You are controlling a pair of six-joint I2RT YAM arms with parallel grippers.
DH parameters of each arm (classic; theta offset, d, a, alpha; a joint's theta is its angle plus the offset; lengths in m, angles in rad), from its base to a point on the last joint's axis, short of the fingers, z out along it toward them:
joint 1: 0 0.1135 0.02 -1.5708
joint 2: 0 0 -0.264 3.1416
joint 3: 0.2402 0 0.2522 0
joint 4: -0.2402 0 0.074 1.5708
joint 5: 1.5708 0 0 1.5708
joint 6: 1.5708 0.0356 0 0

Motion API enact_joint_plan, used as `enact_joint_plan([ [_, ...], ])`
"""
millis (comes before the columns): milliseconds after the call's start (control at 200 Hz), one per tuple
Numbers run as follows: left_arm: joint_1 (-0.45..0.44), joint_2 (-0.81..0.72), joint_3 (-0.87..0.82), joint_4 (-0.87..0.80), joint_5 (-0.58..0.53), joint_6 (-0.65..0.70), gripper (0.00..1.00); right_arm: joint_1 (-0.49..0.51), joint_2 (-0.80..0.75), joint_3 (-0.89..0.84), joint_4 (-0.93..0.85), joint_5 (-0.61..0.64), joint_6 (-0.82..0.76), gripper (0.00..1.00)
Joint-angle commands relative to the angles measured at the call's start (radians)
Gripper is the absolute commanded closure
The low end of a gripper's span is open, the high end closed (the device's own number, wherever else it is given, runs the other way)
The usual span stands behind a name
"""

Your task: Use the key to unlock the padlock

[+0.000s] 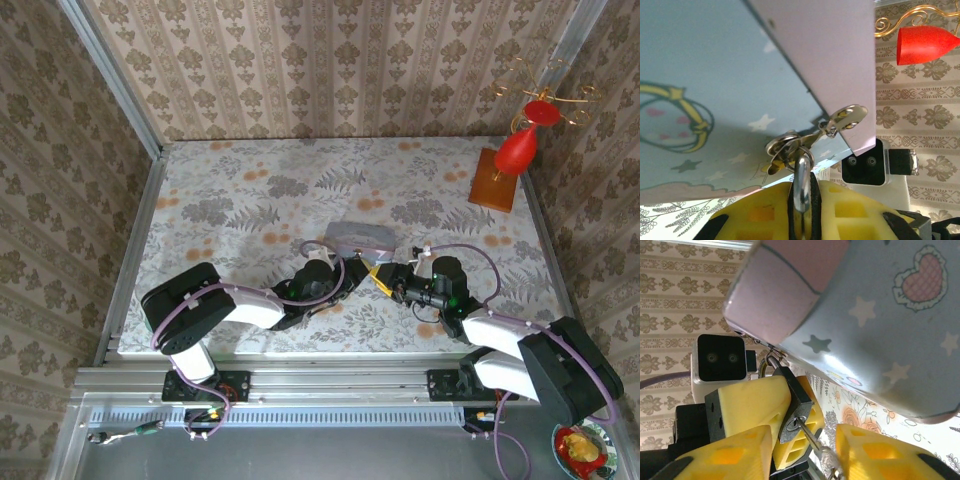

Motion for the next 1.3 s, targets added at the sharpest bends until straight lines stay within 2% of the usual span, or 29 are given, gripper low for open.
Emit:
enact_joint_plan([
  [0,-0.005,-0.031,0.010,0.051,0.028,-0.004,1.00,-0.004,-0.009,0.003,-0.029,0.021,-0.021,0.66],
  [195,-0.014,-0.021,0.024,0.048,0.033,-0.005,1.00,-0.004,0.004,0.015,-0.017,0.019,-0.018,0.79],
  [330,-0.018,-0.017,0.028,0.049,0.034,-0.006,1.00,-0.004,0.006,0.023,-0.018,0.022,-0.018,0.83],
  [830,-0.050,-0.009,0.051,0.060,0.048,-0.021,1.00,-0.008,0.049,0.067,0.019,0.017,-0.016,0.87],
  [955,-0.042,-0.024,0.039,0.050,0.033,-0.021,1.00,-0.008,0.052,0.063,0.002,0.021,-0.028,0.82],
  [1115,-0.016,-0.053,0.005,0.023,0.002,-0.013,1.00,-0.010,0.043,0.037,-0.027,0.035,-0.047,0.68],
  [1295,0.002,-0.051,-0.001,0.026,-0.003,-0.014,1.00,-0.011,0.035,0.020,-0.006,0.026,-0.041,0.65],
])
